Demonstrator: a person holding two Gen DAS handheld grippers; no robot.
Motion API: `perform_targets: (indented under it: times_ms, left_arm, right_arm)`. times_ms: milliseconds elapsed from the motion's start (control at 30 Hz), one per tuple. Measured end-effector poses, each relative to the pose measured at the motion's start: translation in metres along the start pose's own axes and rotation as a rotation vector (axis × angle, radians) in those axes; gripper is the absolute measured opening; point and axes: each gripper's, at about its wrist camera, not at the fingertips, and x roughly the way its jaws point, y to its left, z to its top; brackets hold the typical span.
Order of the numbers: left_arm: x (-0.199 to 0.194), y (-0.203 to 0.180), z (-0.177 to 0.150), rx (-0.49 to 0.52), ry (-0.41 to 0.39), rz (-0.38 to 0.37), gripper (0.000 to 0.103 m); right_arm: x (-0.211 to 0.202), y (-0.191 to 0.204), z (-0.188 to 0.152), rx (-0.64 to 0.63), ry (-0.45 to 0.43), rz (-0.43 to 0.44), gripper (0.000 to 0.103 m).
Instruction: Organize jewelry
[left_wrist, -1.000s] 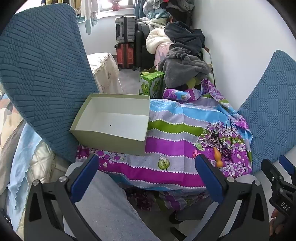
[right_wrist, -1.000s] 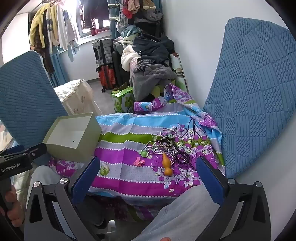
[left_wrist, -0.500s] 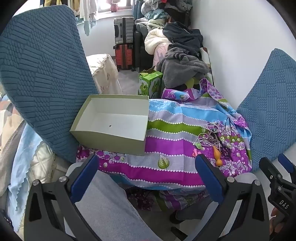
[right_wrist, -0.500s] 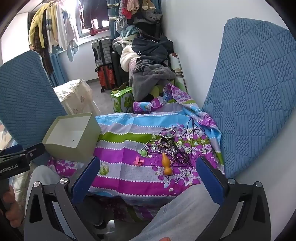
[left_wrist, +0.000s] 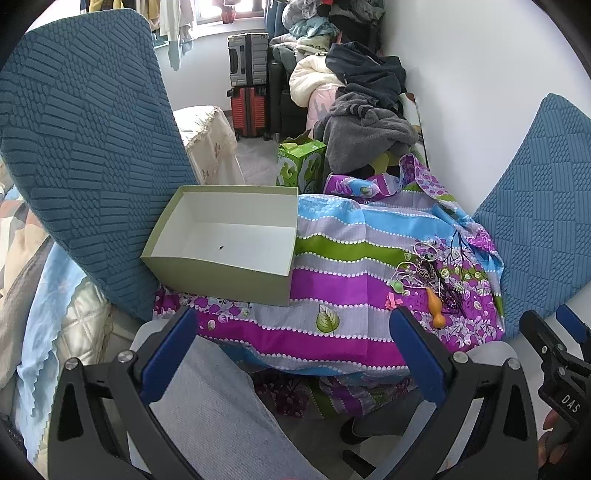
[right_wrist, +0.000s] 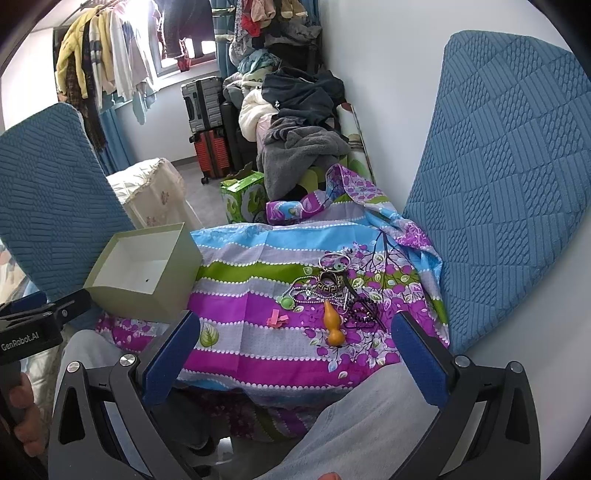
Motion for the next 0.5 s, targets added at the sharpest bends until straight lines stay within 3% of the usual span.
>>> perform_targets:
  times_ms: [500]
  left_arm:
    - [-0.0031,0.0029,-0.0026,-0.012,-0.011,0.009,0.103]
  right_arm:
    - [0.0025,-0.0005,-0.0009,-0.005,0.003,0.008,0.103]
